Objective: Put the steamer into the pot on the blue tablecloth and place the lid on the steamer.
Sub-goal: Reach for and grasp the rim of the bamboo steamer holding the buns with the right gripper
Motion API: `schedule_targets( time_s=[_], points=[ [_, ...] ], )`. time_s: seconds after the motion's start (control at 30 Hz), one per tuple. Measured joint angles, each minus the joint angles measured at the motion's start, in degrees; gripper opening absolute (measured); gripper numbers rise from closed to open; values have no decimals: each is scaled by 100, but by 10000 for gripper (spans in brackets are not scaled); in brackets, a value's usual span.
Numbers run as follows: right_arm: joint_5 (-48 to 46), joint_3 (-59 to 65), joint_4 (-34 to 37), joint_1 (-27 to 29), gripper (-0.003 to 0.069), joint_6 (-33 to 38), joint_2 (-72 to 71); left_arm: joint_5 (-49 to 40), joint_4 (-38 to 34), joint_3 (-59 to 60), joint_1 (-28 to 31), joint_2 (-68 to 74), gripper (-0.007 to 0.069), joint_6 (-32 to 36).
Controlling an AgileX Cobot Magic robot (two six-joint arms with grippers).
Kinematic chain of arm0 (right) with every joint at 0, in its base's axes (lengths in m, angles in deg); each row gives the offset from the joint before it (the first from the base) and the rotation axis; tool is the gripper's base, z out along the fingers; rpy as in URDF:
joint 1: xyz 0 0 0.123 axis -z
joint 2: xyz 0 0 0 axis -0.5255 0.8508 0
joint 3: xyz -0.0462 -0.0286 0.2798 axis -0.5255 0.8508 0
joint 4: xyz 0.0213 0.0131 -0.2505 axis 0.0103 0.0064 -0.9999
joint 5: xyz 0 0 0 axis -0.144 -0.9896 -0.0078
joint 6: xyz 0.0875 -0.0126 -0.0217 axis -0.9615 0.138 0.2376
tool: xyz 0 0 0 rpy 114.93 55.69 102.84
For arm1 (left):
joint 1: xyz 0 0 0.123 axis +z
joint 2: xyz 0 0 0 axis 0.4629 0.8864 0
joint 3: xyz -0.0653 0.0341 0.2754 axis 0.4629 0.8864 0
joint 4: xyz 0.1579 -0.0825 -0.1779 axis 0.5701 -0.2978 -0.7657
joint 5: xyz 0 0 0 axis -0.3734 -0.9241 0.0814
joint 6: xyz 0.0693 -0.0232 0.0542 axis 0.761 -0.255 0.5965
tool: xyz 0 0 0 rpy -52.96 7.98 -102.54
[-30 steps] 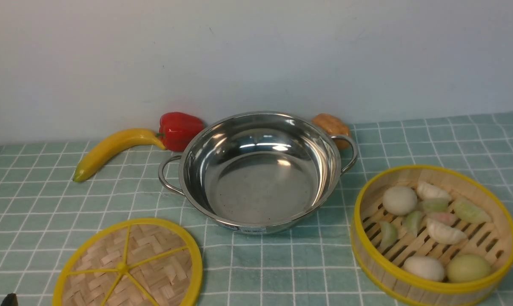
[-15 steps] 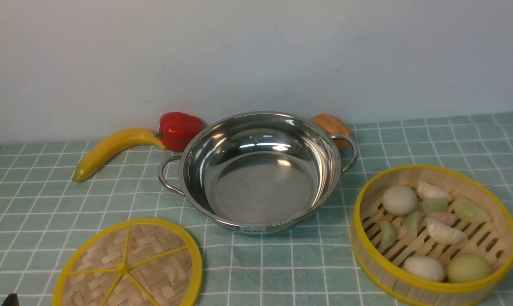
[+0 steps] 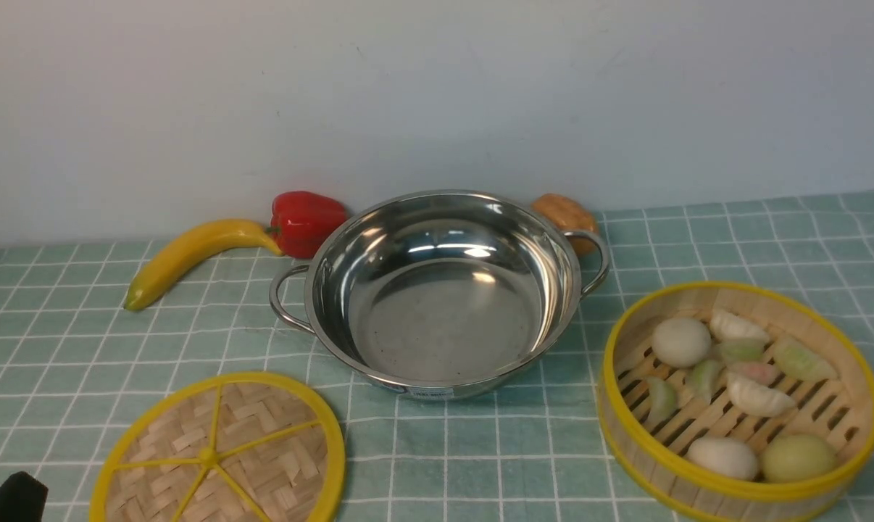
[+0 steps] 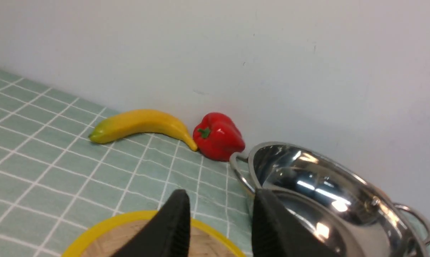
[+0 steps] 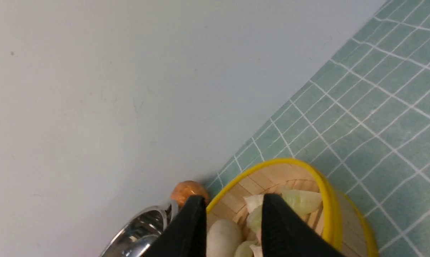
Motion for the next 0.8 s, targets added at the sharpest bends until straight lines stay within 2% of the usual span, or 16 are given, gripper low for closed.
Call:
schedule_targets(
  time_s=[0.13, 0.17, 0.23, 0.27, 0.3, 0.4, 0.43, 0.47, 0.5, 0.57, 0.63, 0.77, 0.8],
  points=[
    [449, 0, 40, 0, 240, -15, 0, 348, -62, 0, 0, 0, 243, 0],
    [906, 0, 55, 0, 240, -28, 0, 689, -83, 0, 0, 0, 243, 0],
    [1204, 0, 60, 0, 240, -79, 0, 905, -84, 0, 0, 0, 243, 0],
    [1930, 0, 102, 0, 240, -249, 0, 1437, -89, 0, 0, 0, 243, -16],
    [2010, 0, 102, 0, 240, -273, 0, 1576, -89, 0, 0, 0, 243, -28],
    [3249, 0, 123, 0, 240, -603, 0, 2603, -89, 0, 0, 0, 243, -170],
    [3512, 0, 122, 0, 240, -658, 0, 3016, -89, 0, 0, 0, 243, -224],
    [4223, 0, 67, 0, 240, -785, 0, 3664, -89, 0, 0, 0, 243, -372],
    [4291, 0, 56, 0, 240, -801, 0, 3744, -89, 0, 0, 0, 243, -391],
    [4912, 0, -202, 0, 240, -917, 0, 4522, -59, 0, 0, 0, 243, -611],
    [5219, -110, -654, 0, 240, -973, -2, 4974, 15, -30, 0, -5, 243, -755],
    [5091, -700, -1412, 0, 240, -880, -8, 4603, 109, -481, 0, -6, 243, -760],
    [4891, -1008, -1728, 0, 240, -779, 27, 4217, 135, -769, 0, -11, 243, -711]
  ],
)
